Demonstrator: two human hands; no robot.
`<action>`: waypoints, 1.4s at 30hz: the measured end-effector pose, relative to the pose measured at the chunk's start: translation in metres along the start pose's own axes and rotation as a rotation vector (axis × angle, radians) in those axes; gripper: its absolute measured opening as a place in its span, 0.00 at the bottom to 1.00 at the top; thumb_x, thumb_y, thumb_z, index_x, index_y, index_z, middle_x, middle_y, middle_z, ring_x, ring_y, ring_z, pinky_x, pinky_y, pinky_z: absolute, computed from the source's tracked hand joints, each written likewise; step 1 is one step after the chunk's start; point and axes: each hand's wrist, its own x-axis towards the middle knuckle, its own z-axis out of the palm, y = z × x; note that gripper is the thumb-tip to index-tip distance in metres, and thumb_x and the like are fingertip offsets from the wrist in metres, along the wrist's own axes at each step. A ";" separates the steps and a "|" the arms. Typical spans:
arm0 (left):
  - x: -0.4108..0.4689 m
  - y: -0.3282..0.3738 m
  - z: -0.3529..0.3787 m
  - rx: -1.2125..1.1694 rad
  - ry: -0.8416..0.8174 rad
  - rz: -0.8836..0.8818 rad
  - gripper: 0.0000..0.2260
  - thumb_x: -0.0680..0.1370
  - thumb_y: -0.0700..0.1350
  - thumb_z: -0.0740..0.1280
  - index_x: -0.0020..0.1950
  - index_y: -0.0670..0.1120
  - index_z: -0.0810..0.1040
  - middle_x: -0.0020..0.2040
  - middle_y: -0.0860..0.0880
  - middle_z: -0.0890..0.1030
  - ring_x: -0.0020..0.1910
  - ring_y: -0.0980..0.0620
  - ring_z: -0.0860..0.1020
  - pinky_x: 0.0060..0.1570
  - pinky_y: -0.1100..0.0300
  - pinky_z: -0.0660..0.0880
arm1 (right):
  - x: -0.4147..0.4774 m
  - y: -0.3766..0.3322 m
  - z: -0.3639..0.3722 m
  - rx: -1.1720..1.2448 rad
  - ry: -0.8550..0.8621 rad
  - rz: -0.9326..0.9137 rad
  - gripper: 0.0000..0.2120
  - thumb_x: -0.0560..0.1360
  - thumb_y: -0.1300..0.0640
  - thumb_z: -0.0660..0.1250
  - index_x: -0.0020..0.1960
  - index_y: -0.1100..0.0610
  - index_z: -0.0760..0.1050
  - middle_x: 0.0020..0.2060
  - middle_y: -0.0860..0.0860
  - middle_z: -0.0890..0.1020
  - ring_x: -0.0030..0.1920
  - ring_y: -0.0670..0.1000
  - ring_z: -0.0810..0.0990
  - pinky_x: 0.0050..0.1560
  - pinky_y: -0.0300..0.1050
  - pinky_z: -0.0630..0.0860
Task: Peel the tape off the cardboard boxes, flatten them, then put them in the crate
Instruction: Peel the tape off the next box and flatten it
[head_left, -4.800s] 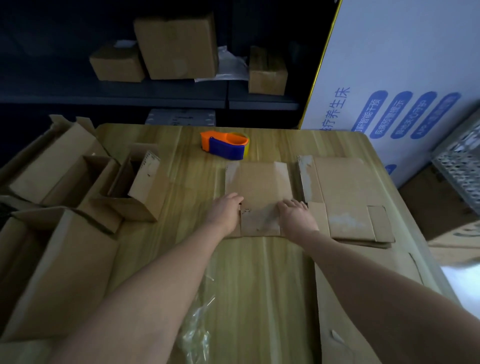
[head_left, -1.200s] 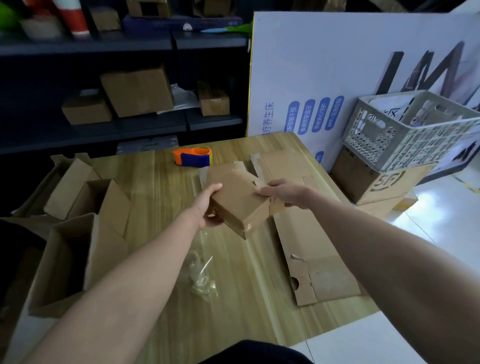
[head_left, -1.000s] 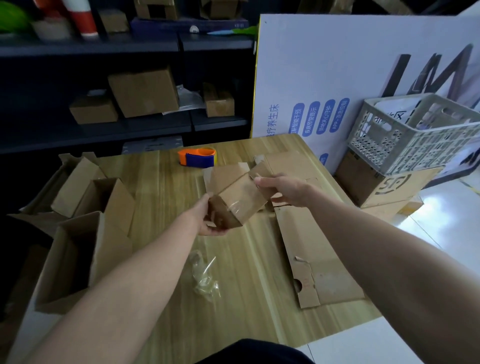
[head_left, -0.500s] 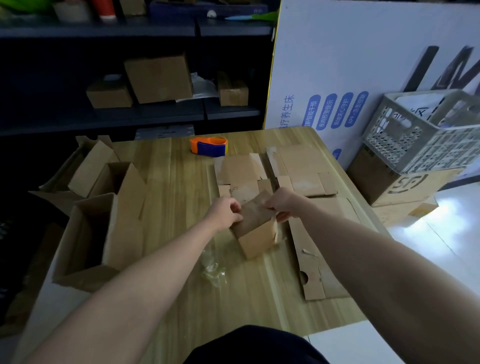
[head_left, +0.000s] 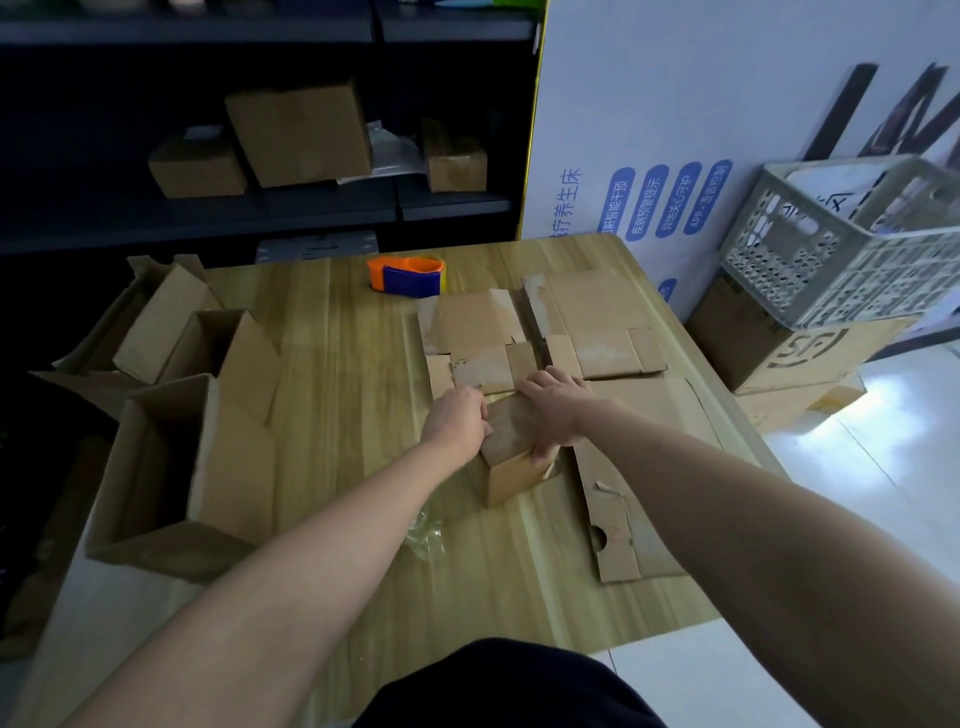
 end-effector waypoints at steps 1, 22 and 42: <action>-0.001 0.002 0.001 0.012 0.005 -0.005 0.01 0.72 0.37 0.71 0.42 0.41 0.80 0.42 0.44 0.80 0.43 0.45 0.77 0.39 0.59 0.68 | 0.000 0.001 0.000 0.006 0.009 0.000 0.55 0.58 0.40 0.78 0.75 0.50 0.51 0.71 0.49 0.60 0.73 0.55 0.53 0.72 0.58 0.52; -0.012 -0.004 0.018 0.026 0.095 0.081 0.05 0.77 0.36 0.66 0.48 0.42 0.81 0.50 0.47 0.78 0.48 0.51 0.75 0.43 0.62 0.69 | -0.004 -0.004 0.002 0.048 -0.003 0.037 0.56 0.57 0.40 0.79 0.75 0.50 0.52 0.68 0.51 0.62 0.70 0.58 0.59 0.69 0.59 0.59; -0.021 -0.001 0.027 -0.005 0.193 0.029 0.04 0.78 0.36 0.63 0.48 0.41 0.77 0.51 0.44 0.76 0.52 0.48 0.74 0.45 0.63 0.65 | -0.009 -0.007 0.002 0.072 -0.012 0.060 0.55 0.57 0.41 0.79 0.75 0.52 0.53 0.67 0.52 0.63 0.68 0.58 0.61 0.67 0.59 0.61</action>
